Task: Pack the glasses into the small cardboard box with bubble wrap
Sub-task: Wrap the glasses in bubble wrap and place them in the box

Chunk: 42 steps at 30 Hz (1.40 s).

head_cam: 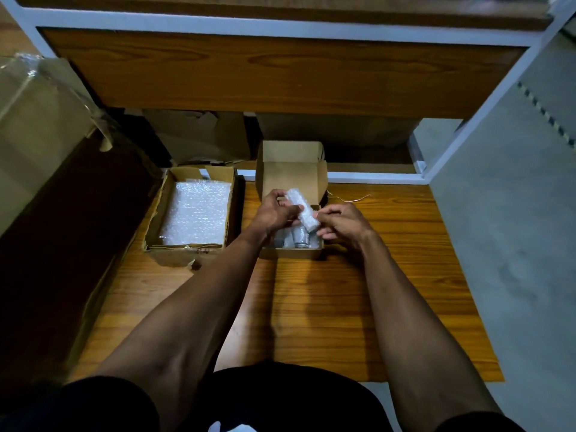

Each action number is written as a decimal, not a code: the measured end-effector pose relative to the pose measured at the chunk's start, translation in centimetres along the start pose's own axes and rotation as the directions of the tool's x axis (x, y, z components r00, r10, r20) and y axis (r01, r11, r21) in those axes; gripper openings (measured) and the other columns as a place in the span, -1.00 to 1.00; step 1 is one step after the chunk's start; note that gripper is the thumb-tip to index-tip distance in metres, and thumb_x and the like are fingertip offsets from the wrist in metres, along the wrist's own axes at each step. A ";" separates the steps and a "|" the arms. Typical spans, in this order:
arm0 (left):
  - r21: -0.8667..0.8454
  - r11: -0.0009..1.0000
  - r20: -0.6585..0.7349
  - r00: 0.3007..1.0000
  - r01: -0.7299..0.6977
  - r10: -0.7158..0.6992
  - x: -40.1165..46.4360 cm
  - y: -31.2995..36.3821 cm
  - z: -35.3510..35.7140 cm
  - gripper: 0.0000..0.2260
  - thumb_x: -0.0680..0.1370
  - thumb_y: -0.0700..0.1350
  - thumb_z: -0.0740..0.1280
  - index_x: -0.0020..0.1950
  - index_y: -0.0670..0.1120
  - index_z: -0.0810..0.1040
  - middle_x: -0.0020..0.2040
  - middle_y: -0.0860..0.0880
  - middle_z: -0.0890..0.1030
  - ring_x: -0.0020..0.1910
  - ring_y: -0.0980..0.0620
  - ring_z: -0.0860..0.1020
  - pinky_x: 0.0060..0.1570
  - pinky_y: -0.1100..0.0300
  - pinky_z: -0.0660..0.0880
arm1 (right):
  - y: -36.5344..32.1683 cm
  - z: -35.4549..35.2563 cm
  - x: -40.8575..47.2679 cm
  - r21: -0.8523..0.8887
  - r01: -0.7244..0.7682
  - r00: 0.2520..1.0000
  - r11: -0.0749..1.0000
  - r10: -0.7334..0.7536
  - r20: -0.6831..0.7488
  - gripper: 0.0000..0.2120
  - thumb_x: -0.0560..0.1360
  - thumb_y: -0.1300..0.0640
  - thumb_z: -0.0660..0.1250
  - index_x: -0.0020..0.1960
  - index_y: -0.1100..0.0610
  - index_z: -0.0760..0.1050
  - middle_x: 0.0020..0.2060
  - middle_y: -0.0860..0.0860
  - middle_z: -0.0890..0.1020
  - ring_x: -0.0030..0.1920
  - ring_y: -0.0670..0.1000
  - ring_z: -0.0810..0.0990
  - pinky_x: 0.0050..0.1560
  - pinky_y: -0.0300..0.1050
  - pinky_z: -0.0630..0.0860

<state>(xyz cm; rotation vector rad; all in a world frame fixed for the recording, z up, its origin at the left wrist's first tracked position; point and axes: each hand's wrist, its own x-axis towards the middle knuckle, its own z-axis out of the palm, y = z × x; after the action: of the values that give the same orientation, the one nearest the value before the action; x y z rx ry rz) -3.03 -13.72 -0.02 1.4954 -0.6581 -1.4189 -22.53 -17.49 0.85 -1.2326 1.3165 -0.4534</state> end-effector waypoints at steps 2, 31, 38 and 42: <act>0.073 0.997 -0.017 1.000 -0.023 0.024 0.2 -0.3 0.4 -0.52 0.52 -0.31 0.52 0.37 -0.10 0.45 0.20 -0.24 0.61 0.03 -0.19 0.72 -0.02 -0.10 0.72 | 0.4 -0.4 0.3 -0.125 0.029 0.997 0.992 -0.037 -0.066 -0.92 0.58 0.11 0.49 0.07 0.06 0.69 -0.08 0.10 0.76 -0.36 -0.04 0.65 -0.40 -0.18 0.59; 0.828 0.453 0.188 0.926 -0.329 0.328 -0.6 -2.2 3.2 -0.65 0.57 -0.21 0.47 0.35 -0.10 0.56 0.07 -0.04 0.66 0.03 -0.01 0.62 -0.10 0.22 0.53 | 0.6 1.1 1.7 -0.805 0.122 0.959 0.580 -0.279 -0.056 -0.65 0.56 0.09 0.47 0.34 -0.08 0.61 0.30 0.04 0.52 0.32 0.09 0.51 0.13 0.04 0.57; 0.881 0.381 0.133 0.921 -0.279 0.367 -1.3 -3.0 2.8 -0.82 0.57 -0.10 0.49 -0.02 0.05 0.49 0.05 -0.05 0.56 -0.04 -0.03 0.56 -0.11 0.01 0.57 | 0.6 1.5 1.6 -0.822 0.129 0.941 0.554 -0.331 -0.076 -0.80 0.52 0.08 0.51 0.11 -0.10 0.60 0.14 0.01 0.53 0.18 0.10 0.56 0.02 0.04 0.60; 0.906 0.303 0.178 0.914 -0.297 0.364 -1.1 -3.1 2.7 -0.86 0.60 -0.05 0.41 0.11 -0.07 0.66 0.11 -0.07 0.57 0.07 -0.08 0.58 0.03 -0.05 0.60 | 1.1 1.9 1.9 -0.866 0.125 0.936 0.484 -0.347 -0.059 -0.82 0.58 0.01 0.46 0.17 -0.04 0.67 0.21 0.03 0.53 0.22 0.09 0.55 0.08 0.04 0.58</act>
<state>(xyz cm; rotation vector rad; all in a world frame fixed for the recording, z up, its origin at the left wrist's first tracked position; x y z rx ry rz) -6.47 -12.15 -1.97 2.0335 -1.8429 -0.5796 -20.69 -17.86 -1.37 -2.2923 1.6418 -0.0928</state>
